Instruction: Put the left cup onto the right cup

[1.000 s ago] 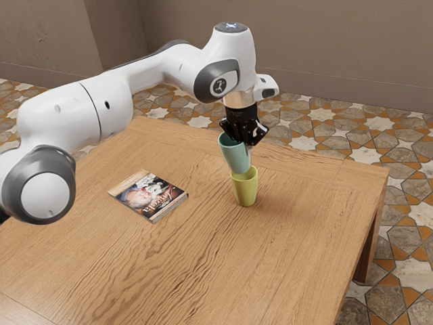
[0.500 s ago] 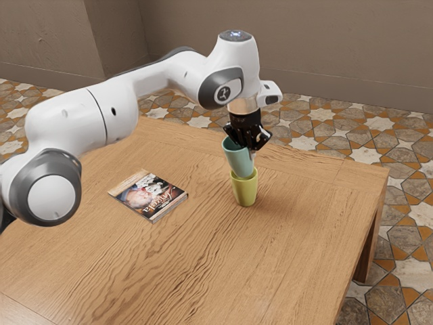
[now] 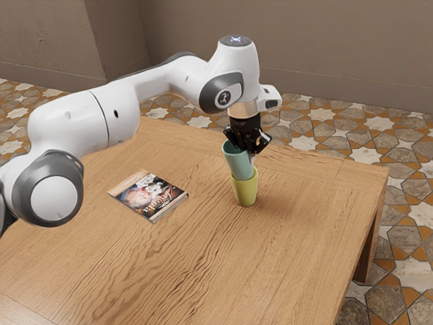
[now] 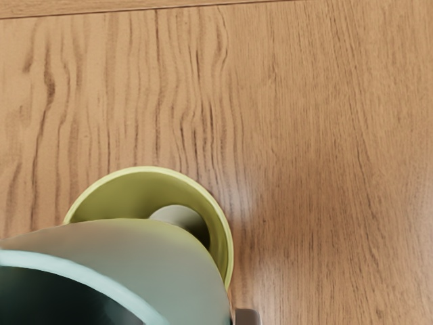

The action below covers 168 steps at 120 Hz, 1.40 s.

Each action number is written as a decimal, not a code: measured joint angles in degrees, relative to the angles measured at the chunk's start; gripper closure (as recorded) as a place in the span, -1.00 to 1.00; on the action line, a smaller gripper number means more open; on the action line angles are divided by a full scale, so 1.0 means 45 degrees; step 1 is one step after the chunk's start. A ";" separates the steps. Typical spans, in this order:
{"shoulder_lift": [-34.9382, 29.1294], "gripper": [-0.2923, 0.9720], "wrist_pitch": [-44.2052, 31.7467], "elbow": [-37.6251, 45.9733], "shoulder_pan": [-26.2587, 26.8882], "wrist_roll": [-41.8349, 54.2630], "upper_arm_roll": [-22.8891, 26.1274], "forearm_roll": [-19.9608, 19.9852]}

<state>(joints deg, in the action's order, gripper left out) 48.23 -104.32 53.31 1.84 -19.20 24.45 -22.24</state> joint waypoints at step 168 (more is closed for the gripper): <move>-0.8488 -0.41 0.2984 0.5131 0.0311 -0.0201 -0.3158 0.2420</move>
<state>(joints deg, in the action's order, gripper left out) 10.03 -90.89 76.40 3.24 -20.10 10.24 -11.35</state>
